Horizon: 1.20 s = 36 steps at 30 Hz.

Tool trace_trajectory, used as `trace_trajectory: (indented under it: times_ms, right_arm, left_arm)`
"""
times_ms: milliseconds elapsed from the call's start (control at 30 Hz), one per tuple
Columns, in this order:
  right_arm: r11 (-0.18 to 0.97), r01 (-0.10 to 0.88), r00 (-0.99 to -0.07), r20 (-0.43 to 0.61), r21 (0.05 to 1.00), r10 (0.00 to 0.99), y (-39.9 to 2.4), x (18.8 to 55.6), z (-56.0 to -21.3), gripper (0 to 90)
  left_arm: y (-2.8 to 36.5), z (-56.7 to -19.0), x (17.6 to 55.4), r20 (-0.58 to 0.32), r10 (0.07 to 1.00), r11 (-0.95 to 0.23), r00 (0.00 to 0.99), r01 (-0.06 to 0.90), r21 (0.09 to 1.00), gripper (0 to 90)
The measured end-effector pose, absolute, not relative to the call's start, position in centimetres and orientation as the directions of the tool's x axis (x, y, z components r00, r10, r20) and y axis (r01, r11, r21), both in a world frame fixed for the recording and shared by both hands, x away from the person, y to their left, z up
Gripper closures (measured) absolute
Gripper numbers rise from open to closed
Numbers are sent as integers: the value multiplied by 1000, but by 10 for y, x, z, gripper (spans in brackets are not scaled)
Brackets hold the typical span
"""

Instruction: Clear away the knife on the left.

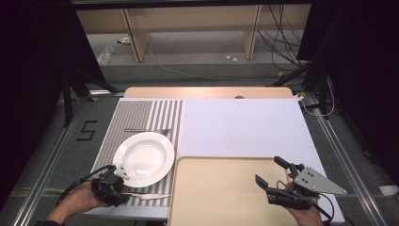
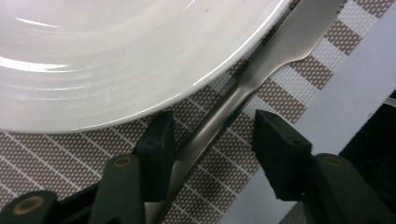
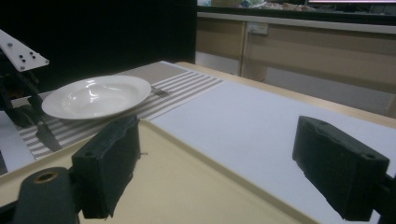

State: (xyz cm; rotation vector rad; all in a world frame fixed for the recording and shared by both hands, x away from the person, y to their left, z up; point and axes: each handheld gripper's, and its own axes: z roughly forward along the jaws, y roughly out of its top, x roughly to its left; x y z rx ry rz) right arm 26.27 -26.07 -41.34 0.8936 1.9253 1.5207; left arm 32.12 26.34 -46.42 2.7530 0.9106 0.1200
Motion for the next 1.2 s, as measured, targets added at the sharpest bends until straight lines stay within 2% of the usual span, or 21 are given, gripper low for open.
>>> trace_trajectory:
  times_ms: [233, 533, 833, 1200]
  right_arm:
    - [160, 176, -646, -9, 971, 763, -260, 262, -413, 160]
    - [162, 175, -646, -11, 971, 763, -260, 262, -413, 161]
    - [163, 175, -651, -10, 971, 759, -260, 262, -413, 167]
    - [154, 180, -651, 0, 972, 759, -261, 262, -413, 170]
  left_arm:
    - [260, -463, 319, 14, 562, -806, 827, 544, 235, 591]
    - [252, -462, 316, 52, 466, -871, 883, 448, 201, 676]
    - [249, -462, 314, 47, 397, -906, 917, 382, 184, 772]
    - [250, -461, 310, 74, 346, -925, 935, 327, 191, 791]
